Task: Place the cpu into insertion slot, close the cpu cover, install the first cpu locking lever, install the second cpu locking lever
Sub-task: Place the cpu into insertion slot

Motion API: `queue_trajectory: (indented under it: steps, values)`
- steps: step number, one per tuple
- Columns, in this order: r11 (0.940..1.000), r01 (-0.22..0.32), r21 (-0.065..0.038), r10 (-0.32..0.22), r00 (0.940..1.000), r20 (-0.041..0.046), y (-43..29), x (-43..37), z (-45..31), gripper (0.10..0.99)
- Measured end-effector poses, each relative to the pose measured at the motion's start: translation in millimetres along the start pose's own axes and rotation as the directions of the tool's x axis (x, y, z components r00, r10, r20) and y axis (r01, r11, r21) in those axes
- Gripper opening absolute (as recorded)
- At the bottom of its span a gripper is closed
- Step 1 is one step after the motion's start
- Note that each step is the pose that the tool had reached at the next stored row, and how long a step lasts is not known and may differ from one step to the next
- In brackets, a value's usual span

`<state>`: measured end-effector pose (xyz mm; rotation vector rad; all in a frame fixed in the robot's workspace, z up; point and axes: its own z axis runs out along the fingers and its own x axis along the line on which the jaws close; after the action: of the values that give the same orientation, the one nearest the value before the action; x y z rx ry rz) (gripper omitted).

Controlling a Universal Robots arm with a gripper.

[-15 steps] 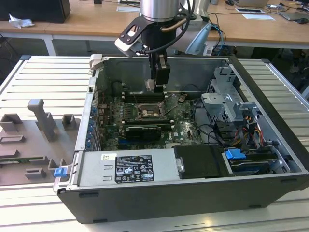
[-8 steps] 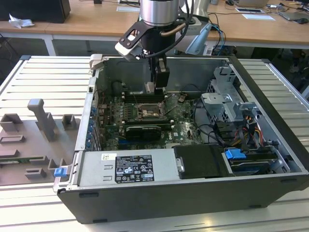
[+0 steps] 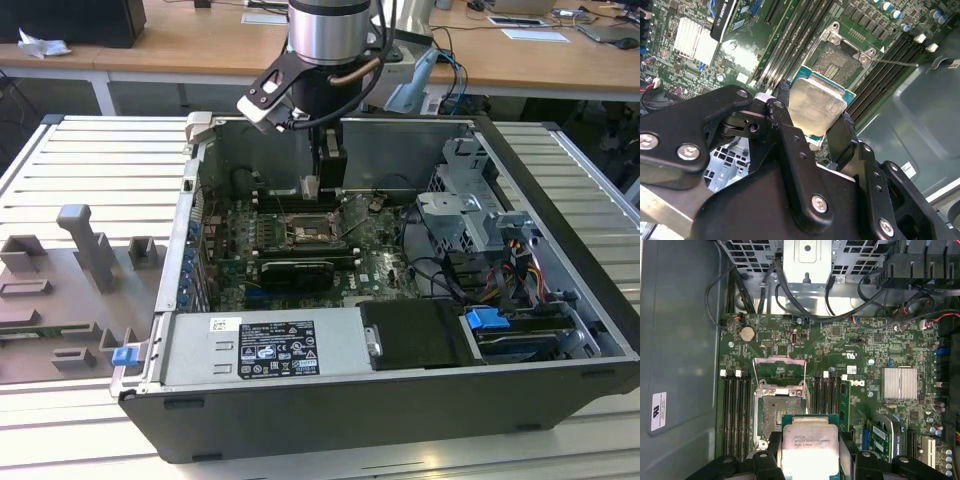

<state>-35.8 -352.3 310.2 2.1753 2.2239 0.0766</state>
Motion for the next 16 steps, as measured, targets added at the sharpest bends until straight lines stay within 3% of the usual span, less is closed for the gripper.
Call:
queue_trajectory:
  steps: [5,8,16]
  values:
    - [1.0000,-0.008,0.000,0.008,1.0000,0.0019,-0.2,0.1,4.0,0.541]
    - [0.9990,-0.046,-0.001,0.046,0.9989,0.0040,-0.4,0.1,7.1,0.541]
    - [0.9983,-0.058,-0.001,0.058,0.9983,0.0047,-1.5,1.2,26.2,0.541]
